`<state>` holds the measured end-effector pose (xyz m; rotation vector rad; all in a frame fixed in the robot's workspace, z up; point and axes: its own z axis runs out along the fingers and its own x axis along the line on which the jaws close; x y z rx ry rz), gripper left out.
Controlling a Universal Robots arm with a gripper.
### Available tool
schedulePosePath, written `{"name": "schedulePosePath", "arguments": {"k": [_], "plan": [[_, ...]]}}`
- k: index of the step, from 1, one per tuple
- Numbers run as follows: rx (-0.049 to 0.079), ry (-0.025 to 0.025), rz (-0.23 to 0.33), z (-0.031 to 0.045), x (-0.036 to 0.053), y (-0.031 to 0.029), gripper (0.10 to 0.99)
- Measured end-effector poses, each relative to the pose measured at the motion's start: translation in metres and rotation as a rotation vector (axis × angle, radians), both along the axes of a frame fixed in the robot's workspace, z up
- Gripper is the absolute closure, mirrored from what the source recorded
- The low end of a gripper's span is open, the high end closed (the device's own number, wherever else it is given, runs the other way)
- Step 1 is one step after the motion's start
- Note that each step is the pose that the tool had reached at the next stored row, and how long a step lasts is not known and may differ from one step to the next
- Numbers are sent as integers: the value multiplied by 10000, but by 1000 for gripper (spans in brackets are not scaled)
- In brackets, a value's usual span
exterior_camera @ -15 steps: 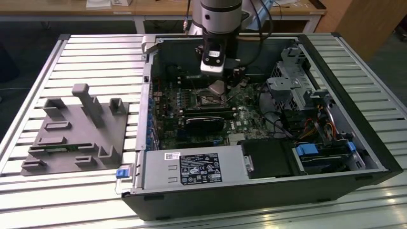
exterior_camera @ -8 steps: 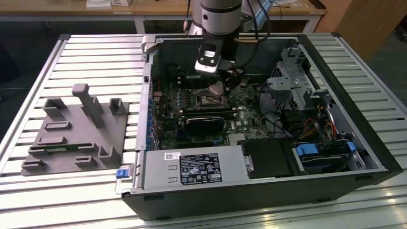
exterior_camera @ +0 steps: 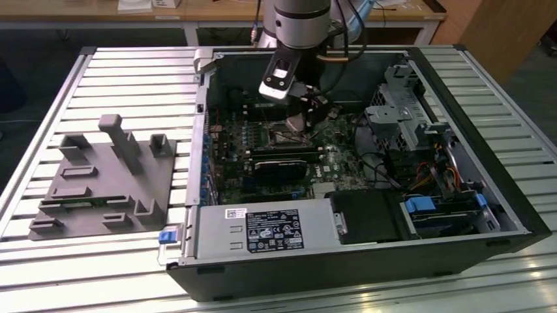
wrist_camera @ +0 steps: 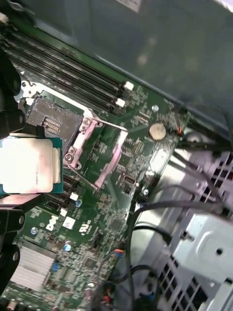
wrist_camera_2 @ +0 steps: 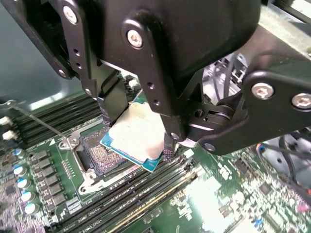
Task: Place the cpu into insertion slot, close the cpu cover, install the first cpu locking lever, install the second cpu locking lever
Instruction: 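Place the cpu into insertion slot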
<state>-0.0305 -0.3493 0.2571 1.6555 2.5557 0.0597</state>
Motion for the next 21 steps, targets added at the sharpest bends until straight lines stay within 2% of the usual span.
{"name": "schedulePosePath", "arguments": {"k": [6,7,16,18,21], "plan": [[2,-1,-1024,-23,0,0,545],[1,0,-1356,-31,0,0,545],[10,1,-2743,-63,-2,0,545],[111,16,-2852,-66,-7,0,545],[334,46,-2984,-70,-16,0,545]]}}
